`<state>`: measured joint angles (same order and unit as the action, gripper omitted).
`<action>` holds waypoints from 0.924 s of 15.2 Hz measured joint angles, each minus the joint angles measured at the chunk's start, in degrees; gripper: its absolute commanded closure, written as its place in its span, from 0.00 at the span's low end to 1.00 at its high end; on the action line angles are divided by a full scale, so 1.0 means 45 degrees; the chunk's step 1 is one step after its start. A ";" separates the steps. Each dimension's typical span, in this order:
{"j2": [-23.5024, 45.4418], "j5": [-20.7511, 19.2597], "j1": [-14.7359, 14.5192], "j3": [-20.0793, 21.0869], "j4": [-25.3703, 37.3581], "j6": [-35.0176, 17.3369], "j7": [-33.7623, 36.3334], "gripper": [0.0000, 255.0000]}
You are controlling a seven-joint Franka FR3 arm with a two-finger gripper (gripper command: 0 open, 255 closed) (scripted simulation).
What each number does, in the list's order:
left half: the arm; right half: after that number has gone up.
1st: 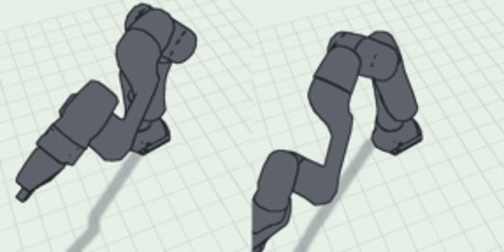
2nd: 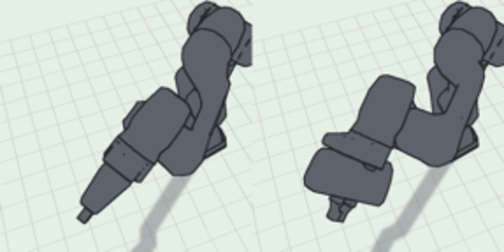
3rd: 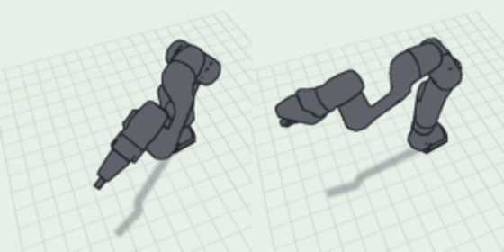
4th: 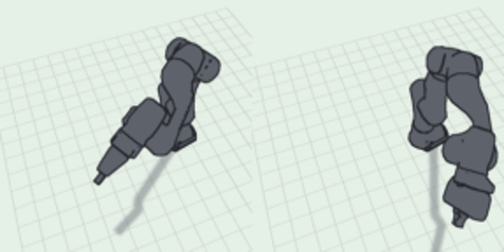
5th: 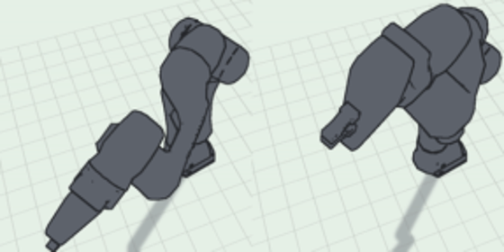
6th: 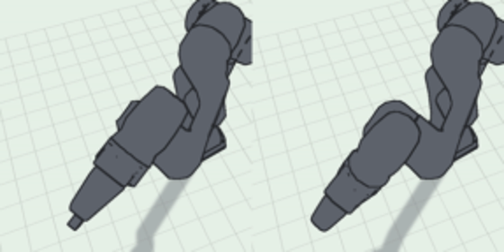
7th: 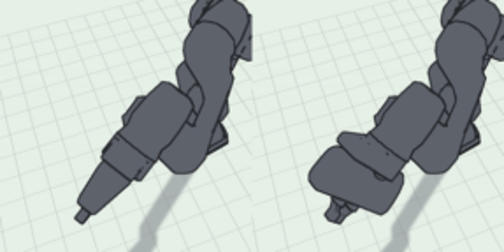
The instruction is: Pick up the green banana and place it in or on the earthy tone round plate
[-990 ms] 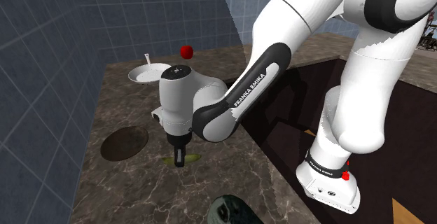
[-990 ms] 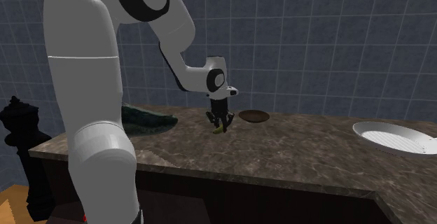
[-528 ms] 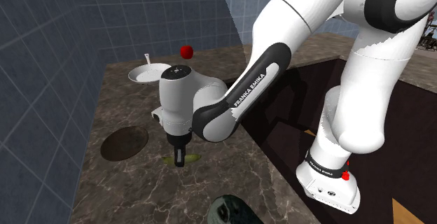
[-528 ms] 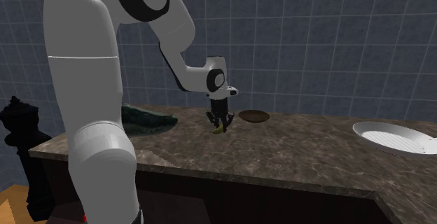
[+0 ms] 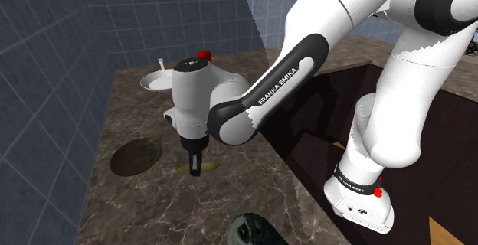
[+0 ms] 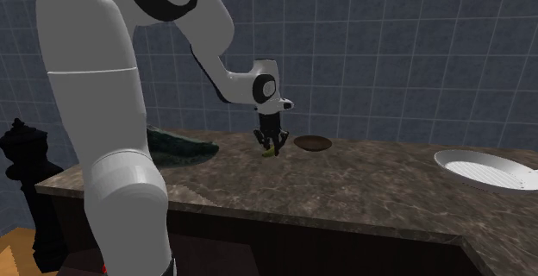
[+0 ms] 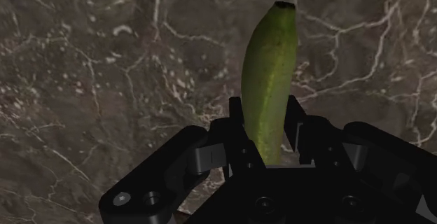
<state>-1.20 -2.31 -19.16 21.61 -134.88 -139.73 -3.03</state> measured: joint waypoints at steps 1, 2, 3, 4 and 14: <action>-0.0061 0.0037 -0.0005 0.0003 0.0101 0.0158 -0.0022 1.00; -0.0194 0.0116 -0.0020 0.0013 0.0184 0.0363 -0.0056 1.00; -0.0306 0.0182 -0.0022 0.0008 0.0274 0.0555 -0.0110 1.00; -0.0414 0.0247 -0.0018 -0.0006 0.0337 0.0717 -0.0177 1.00; -0.0682 0.0421 0.0044 -0.0107 0.1684 0.2308 -0.0470 1.00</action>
<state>-4.26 -0.42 -18.96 21.13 -127.30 -129.34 -5.15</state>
